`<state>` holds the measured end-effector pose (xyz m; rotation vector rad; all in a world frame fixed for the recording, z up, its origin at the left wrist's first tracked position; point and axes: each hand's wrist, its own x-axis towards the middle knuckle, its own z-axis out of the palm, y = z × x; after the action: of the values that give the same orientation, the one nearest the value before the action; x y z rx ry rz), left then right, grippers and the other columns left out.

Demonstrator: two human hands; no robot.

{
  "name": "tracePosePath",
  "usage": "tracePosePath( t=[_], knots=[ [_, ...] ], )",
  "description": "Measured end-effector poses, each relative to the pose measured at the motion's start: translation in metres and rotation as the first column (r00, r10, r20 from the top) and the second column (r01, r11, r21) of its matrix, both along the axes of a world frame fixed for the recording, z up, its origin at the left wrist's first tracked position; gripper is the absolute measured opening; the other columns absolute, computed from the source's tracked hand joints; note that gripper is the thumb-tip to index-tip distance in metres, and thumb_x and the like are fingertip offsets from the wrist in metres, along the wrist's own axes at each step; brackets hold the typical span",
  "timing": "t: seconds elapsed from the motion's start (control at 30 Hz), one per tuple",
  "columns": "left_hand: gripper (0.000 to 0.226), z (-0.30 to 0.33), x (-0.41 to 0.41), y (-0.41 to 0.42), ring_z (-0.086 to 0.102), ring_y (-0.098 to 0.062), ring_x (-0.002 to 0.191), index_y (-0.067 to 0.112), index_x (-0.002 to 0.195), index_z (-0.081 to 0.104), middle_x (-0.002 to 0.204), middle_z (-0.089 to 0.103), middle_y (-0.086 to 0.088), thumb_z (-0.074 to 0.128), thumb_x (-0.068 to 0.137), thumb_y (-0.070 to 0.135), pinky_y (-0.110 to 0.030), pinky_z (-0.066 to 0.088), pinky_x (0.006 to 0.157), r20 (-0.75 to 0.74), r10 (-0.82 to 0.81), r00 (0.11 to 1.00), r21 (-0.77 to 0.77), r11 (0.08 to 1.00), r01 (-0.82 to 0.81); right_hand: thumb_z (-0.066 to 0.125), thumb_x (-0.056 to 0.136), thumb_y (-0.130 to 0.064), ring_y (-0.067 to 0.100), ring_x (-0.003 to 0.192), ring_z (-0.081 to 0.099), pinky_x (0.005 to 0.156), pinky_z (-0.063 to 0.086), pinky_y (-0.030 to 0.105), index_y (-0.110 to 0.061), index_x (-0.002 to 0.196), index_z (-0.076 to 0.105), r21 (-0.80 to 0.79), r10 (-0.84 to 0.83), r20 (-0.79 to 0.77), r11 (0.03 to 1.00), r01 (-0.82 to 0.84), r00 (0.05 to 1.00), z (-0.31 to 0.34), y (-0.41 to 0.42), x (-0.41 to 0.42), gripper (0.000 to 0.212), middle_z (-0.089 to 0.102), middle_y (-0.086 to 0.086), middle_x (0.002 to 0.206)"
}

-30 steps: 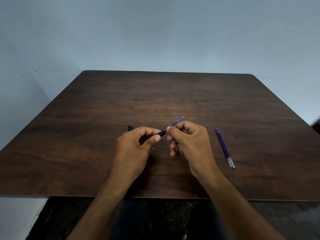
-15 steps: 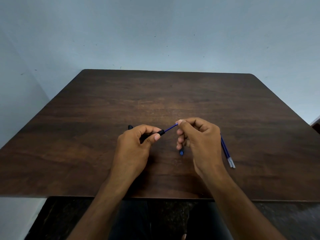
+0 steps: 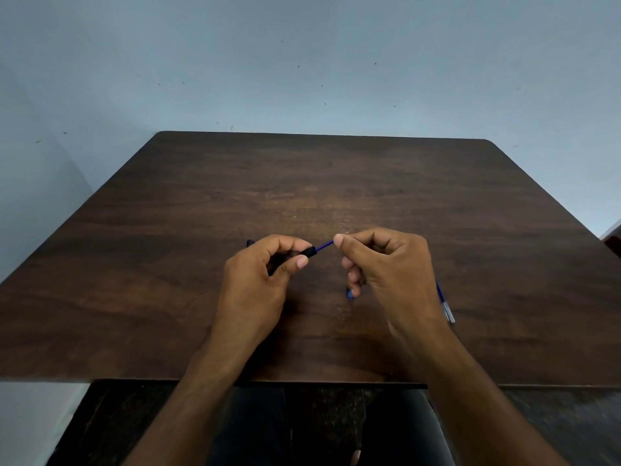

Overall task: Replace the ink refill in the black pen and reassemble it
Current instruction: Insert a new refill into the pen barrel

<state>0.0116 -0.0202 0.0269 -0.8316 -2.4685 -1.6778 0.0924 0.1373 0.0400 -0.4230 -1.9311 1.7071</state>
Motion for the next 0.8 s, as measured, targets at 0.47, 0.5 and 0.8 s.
tracePosePath(
  t=[0.47,0.5,0.8],
  knots=[
    [0.024,-0.012,-0.005,-0.001,0.066,0.006,0.095,0.032,0.096,0.073,0.096,0.073,0.019,0.073,0.086,0.010,-0.005,0.044,0.081,-0.077,0.045,0.996,-0.002,0.999,-0.046,0.080,0.076,-0.052,0.014,0.042,0.051,0.046,0.045,0.026,-0.005,0.067,0.067,0.361,-0.185,0.696,0.925,-0.116,0.693,0.000,0.025,-0.009,0.050,0.063,0.004,0.057],
    [0.024,-0.013,-0.005,-0.001,0.066,0.005,0.095,0.032,0.096,0.072,0.097,0.073,0.019,0.073,0.086,0.010,-0.005,0.044,0.082,-0.076,0.046,0.996,-0.002,0.999,-0.046,0.080,0.075,-0.057,0.014,0.047,0.053,0.047,0.045,0.028,-0.007,0.067,0.066,0.402,-0.215,0.720,0.904,-0.144,0.660,-0.001,0.023,-0.013,0.052,0.064,0.003,0.059],
    [0.024,-0.013,-0.004,-0.004,0.065,0.005,0.096,0.031,0.097,0.072,0.097,0.072,0.018,0.073,0.086,0.010,-0.006,0.044,0.084,-0.100,0.051,0.994,-0.015,0.999,-0.052,0.083,0.079,-0.038,0.012,0.039,0.050,0.041,0.039,0.025,-0.010,0.063,0.060,0.294,-0.124,0.768,0.940,-0.173,0.628,0.005,0.020,-0.019,0.040,0.060,0.001,0.051]
  ],
)
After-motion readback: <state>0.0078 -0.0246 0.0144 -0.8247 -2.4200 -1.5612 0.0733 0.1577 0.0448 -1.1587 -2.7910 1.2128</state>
